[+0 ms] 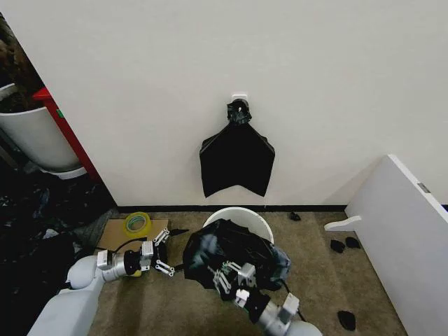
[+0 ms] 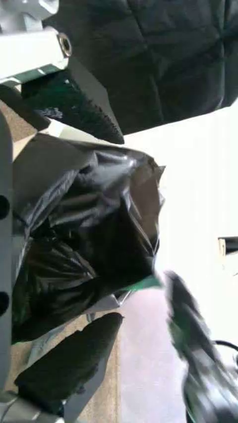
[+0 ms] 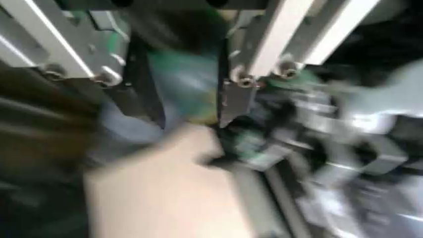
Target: Place the garbage bag over the trash bin.
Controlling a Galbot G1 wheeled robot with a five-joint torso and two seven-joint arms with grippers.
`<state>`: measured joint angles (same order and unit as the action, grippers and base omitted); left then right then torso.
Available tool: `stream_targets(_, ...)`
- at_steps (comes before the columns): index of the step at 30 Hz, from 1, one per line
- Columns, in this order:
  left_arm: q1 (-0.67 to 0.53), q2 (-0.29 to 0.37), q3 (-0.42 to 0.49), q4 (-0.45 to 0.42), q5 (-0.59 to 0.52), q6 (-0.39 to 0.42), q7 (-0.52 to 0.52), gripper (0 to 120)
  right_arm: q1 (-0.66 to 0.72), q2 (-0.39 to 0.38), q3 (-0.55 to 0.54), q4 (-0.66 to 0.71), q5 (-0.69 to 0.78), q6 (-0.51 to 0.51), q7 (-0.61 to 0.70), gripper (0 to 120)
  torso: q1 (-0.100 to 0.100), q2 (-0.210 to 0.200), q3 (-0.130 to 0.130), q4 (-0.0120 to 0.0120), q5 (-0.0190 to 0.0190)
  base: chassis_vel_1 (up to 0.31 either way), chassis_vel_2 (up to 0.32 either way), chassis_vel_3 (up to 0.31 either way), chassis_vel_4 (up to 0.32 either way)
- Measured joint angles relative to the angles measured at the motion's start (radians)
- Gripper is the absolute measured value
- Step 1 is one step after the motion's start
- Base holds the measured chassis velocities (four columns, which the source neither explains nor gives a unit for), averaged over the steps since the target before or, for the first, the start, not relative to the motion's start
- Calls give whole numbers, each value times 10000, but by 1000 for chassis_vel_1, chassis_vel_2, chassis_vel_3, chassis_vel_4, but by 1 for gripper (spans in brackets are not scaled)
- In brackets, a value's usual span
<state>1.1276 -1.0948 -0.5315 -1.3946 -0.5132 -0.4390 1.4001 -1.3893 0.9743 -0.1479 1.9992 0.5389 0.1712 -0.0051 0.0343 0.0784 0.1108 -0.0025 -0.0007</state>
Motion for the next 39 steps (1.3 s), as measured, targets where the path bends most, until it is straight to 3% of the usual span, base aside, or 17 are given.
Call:
stream_targets(2, 54, -43, -21, -67, 6, -23, -63, 100, -45, -19, 28, 128, 21, -339, 830, 39, 0, 0, 0, 0, 1, 0, 0, 0, 0)
stream_targets(6, 163, -89, -156, -176, -19, -75, -201, 100, -64, -52, 209, 319, 124, -319, 1085, 48, 0, 0, 0, -3, 1, 0, 0, 0, 0)
stream_targets(8, 314, -205, -604, -363, -335, -107, -328, 100, 205, -102, 669, 645, 725, -26, 773, 61, 0, 0, 1, 0, 1, 0, 0, 0, 0)
stream_targets(10, 351, -303, -871, -464, -545, -85, -389, 100, 320, -122, 827, 732, 915, 4, 718, 64, 0, 0, 1, 0, 0, 0, 0, 0, 0)
stream_targets(12, 561, -532, -1478, -952, -1239, 7, -1167, 100, 677, -221, 1429, 982, 1540, -209, 736, 74, 2, 0, 0, 2, 5, 0, 0, 0, 0)
stream_targets(14, 742, -631, -1632, -1193, -1552, -88, -2022, 100, 961, -341, 1929, 1117, 1837, -1249, 1600, 82, 2, 0, 0, -4, 1, 0, 0, 0, 0)
stream_targets(15, 742, -631, -1632, -1193, -1552, -88, -2022, 100, 961, -341, 1929, 1117, 1837, -1249, 1600, 82, 2, 0, 0, -4, 1, 0, 0, 0, 0)
stream_targets(16, 924, -702, -1681, -1322, -1607, -295, -2561, 100, 1385, -407, 2091, 1075, 1998, -2582, 2646, 87, 2, 0, 0, -6, -1, 0, 0, 0, 0)
stream_targets(18, 1189, -839, -1711, -1482, -1606, -607, -3151, 100, 2381, -487, 2057, 481, 2303, -4150, 3678, 97, 2, 0, 1, -2, -1, 0, 0, 0, 0)
stream_targets(23, 1376, -1017, -1686, -1730, -1413, -791, -3655, 100, 3632, -598, 1858, -1104, 2934, -5120, 2600, 100, 2, -3, 3, 7, 2, 0, 0, 0, 0)
stream_targets(26, 1337, -1021, -1637, -1792, -1160, -855, -3728, 100, 4460, -704, 1766, -2312, 3126, -5934, 512, 100, 3, -3, 3, -3, 4, 0, 0, 0, 0)
stream_targets(27, 1337, -1021, -1637, -1792, -1160, -855, -3728, 100, 4460, -704, 1766, -2312, 3126, -5934, 512, 100, 3, -3, 3, -3, 4, 0, 0, 0, 0)
stream_targets(30, 1281, -985, -1579, -1539, -947, -994, -3806, 100, 5150, -703, 1540, -3026, 2314, -6729, -1076, 100, 2, -3, 2, -1, -3, 0, 0, 0, 0)
stream_targets(37, 1302, -996, -1362, -1263, -728, -1263, -3847, 100, 5695, -249, 1187, -3791, 1986, -6859, -551, 100, 2, -3, 2, 1, 0, 0, 0, 0, 0)
stream_targets(39, 1220, -970, -1308, -1158, -684, -1283, -3853, 100, 5713, -211, 1086, -3855, 1949, -6859, -293, 93, 2, -3, 1, 1, 0, 0, 0, 0, 0)
